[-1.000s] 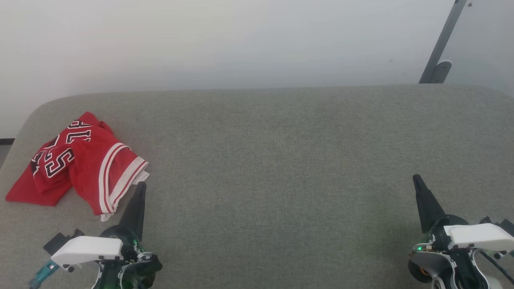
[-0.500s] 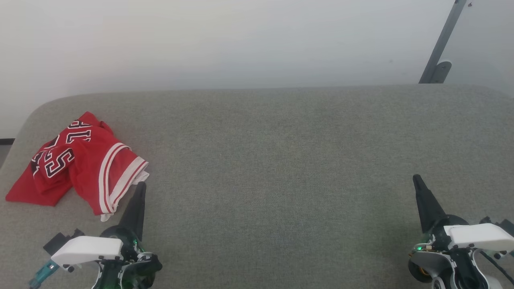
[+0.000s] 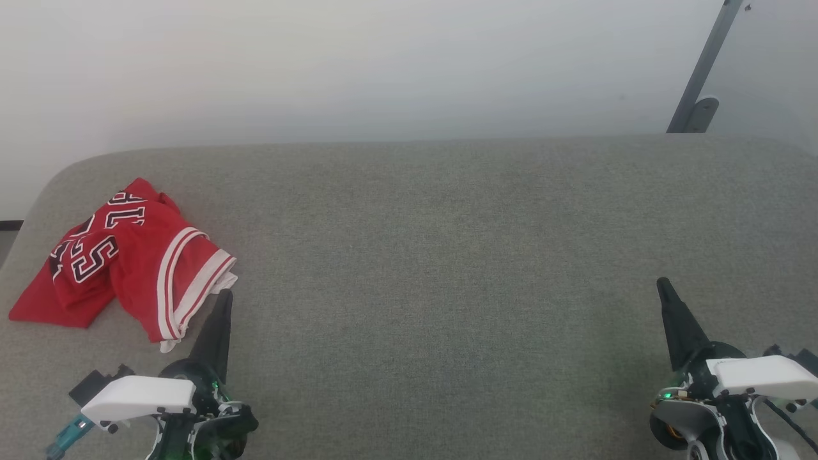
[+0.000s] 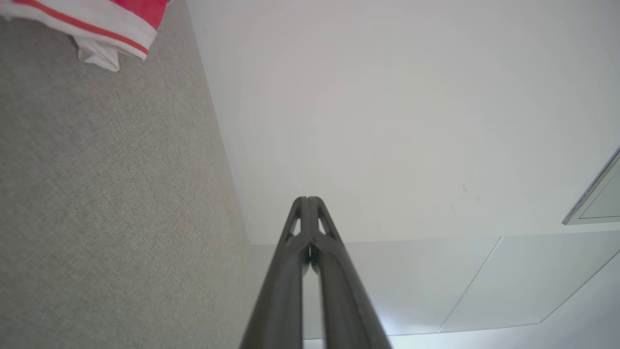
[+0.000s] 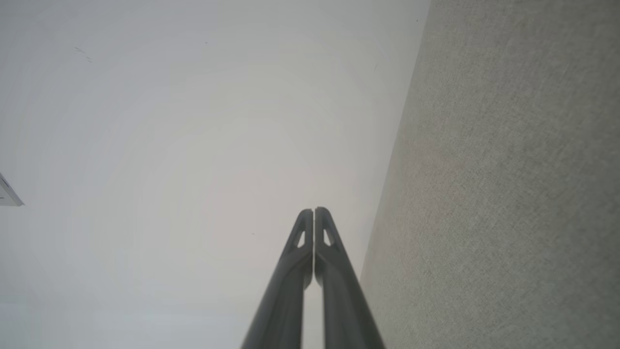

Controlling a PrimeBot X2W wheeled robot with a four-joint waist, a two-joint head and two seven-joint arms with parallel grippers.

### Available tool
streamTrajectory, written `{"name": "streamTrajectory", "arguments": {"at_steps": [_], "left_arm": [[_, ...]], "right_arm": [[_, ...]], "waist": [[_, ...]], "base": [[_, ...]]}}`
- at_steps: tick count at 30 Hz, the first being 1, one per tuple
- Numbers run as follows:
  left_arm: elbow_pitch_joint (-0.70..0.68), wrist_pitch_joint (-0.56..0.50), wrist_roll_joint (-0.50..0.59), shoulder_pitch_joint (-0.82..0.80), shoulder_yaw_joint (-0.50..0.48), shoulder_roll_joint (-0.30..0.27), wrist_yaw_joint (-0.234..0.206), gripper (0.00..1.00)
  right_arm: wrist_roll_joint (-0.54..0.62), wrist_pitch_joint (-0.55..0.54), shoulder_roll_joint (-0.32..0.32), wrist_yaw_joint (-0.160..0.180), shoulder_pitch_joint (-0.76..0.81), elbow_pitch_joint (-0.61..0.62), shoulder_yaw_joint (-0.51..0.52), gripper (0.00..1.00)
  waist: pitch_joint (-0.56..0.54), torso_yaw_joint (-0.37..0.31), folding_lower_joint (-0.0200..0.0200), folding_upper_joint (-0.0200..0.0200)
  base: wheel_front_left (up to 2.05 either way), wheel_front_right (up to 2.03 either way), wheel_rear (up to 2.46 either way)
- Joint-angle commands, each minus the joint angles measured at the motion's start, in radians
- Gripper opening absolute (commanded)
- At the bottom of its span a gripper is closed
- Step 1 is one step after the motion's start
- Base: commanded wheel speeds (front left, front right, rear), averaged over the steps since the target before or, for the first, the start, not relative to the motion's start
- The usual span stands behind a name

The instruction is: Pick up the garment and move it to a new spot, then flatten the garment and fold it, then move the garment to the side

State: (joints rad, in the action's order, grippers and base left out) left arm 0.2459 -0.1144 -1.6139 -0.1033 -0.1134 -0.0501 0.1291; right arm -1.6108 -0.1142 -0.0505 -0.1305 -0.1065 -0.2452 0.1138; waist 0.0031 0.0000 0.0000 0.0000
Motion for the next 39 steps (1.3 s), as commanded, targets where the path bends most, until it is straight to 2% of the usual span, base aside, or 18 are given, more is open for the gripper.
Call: {"name": "streamTrajectory", "arguments": {"at_steps": [1, 13, 14, 26, 33, 39], "left_arm": [[0.000, -0.002, 0.002, -0.013, -0.001, 0.001, 0.003, 0.00], [0.000, -0.002, 0.002, -0.013, -0.001, 0.001, 0.003, 0.00], [0.000, 0.000, 0.000, 0.000, 0.000, 0.000, 0.000, 1.00], [0.042, 0.033, 0.049, -0.006, 0.012, -0.014, -0.001, 1.00], [0.040, 0.070, 0.192, -0.037, 0.029, -0.043, -0.010, 1.00], [0.018, 0.101, 0.372, -0.043, 0.039, -0.059, -0.026, 1.00]], "right_arm": [[-0.004, -0.001, 0.003, 0.000, -0.005, -0.001, -0.001, 0.00], [-0.004, -0.001, 0.003, 0.000, -0.005, -0.001, -0.001, 0.00], [0.000, 0.000, 0.000, 0.000, 0.000, 0.000, 0.000, 1.00], [0.024, 0.021, -0.010, 0.000, -0.012, -0.043, -0.002, 1.00], [0.135, 0.066, -0.049, 0.000, -0.052, -0.051, -0.046, 1.00], [0.302, 0.101, -0.078, 0.000, -0.088, -0.072, -0.077, 1.00]], "waist": [[0.000, 0.000, 0.0000, 0.0000], [0.000, 0.000, 0.0000, 0.0000], [0.000, 0.000, 0.0000, 0.0000], [0.000, 0.001, 0.0000, 0.0000], [0.000, 0.002, 0.0000, 0.0000], [0.000, 0.003, 0.0000, 0.0000]], "base": [[0.00, 0.00, 0.00], [0.00, 0.00, 0.00], [0.00, 0.00, 0.00], [0.00, 0.00, 0.00], [0.00, 0.00, 0.00], [0.00, 0.00, 0.00]]}}
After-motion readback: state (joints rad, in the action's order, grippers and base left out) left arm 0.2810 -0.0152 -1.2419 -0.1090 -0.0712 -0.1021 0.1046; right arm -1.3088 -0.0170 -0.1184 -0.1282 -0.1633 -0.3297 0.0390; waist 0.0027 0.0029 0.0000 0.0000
